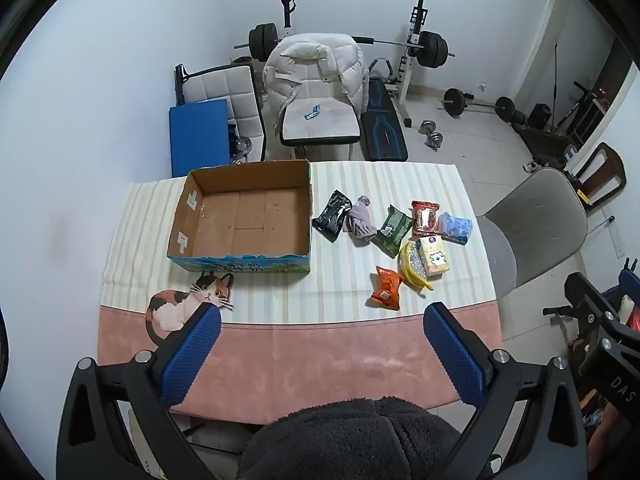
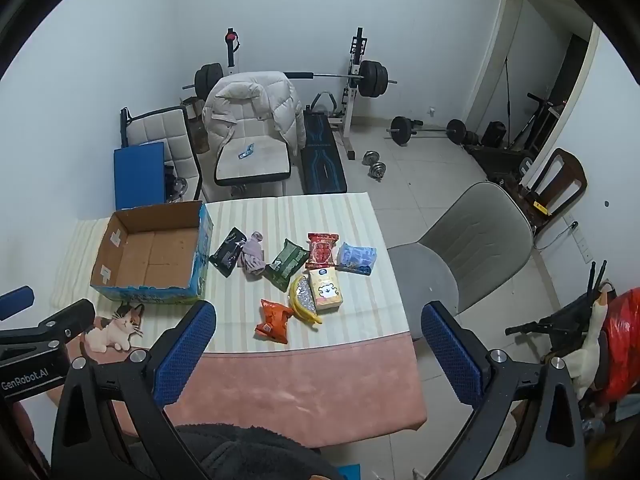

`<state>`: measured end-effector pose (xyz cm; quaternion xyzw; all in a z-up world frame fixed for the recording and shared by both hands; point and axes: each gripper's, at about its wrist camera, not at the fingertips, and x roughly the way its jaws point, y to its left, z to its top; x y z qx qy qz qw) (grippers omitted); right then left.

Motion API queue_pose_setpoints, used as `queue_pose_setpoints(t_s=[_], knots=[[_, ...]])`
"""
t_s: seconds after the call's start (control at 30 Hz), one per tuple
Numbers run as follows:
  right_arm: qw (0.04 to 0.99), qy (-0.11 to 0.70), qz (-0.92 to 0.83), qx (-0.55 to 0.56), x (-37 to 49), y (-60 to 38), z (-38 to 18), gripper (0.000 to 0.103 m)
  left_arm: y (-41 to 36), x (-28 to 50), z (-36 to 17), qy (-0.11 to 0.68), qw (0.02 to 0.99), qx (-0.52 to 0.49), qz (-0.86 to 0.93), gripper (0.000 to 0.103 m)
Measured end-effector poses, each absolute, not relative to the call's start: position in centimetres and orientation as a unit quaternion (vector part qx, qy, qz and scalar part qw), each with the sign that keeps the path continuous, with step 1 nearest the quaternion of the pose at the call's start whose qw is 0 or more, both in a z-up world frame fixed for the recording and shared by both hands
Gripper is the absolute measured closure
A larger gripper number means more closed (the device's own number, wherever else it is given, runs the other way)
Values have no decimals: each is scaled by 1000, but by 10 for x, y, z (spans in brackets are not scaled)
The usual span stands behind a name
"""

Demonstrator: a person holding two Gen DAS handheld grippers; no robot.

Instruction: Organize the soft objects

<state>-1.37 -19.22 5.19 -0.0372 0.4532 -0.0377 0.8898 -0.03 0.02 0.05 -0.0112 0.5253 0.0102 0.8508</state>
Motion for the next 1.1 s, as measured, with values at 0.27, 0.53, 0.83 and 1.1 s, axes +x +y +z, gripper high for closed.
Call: queue_pose_setpoints(t_s=[0.27,0.53,0.83,1.1], knots=[[889,455,-41,-36,-11,-189,52,0,3,6,2,522,853,-11,13,0],[891,452,-36,-34,-8,-186,53,0,6,2,6,511,859,-17,26,0],[893,449,-26,-32,-9,-190,56,0,10,3,6,512,858,-16,23,0],[892,450,-24,-32,-10,-191,56,0,5,2,5,513,858,-16,23,0]])
